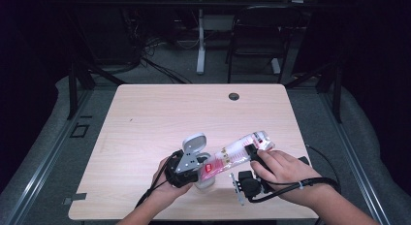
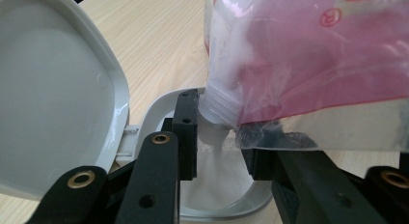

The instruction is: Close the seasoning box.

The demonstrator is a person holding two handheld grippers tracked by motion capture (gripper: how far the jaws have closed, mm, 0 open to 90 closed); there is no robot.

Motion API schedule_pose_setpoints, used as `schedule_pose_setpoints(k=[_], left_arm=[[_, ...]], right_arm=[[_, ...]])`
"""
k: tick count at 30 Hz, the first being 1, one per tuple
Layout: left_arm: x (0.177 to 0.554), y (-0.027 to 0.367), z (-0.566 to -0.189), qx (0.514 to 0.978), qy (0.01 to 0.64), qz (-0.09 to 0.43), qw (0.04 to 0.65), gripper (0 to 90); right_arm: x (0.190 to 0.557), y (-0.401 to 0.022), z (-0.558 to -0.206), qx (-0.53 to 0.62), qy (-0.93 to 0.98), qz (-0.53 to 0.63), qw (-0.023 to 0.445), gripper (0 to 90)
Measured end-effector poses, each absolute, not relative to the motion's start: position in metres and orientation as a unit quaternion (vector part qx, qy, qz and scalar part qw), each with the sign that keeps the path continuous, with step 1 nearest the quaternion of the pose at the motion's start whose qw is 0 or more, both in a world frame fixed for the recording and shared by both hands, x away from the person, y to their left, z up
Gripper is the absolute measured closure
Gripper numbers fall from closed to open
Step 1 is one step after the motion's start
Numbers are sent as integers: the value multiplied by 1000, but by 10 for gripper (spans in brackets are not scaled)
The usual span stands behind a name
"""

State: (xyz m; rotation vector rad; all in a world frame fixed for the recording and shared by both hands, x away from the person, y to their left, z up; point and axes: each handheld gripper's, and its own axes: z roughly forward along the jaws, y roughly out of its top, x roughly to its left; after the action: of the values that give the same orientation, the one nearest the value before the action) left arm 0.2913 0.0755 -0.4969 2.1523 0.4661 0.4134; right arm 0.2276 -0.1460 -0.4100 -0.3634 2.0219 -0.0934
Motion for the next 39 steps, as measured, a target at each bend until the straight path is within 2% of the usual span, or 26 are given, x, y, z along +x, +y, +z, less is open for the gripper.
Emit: schedule_pose_setpoints(k=[39], left_arm=[[289, 76, -496, 864, 187, 164, 438, 712]], right_arm=[[226, -145, -409, -148, 840, -33, 521, 776]])
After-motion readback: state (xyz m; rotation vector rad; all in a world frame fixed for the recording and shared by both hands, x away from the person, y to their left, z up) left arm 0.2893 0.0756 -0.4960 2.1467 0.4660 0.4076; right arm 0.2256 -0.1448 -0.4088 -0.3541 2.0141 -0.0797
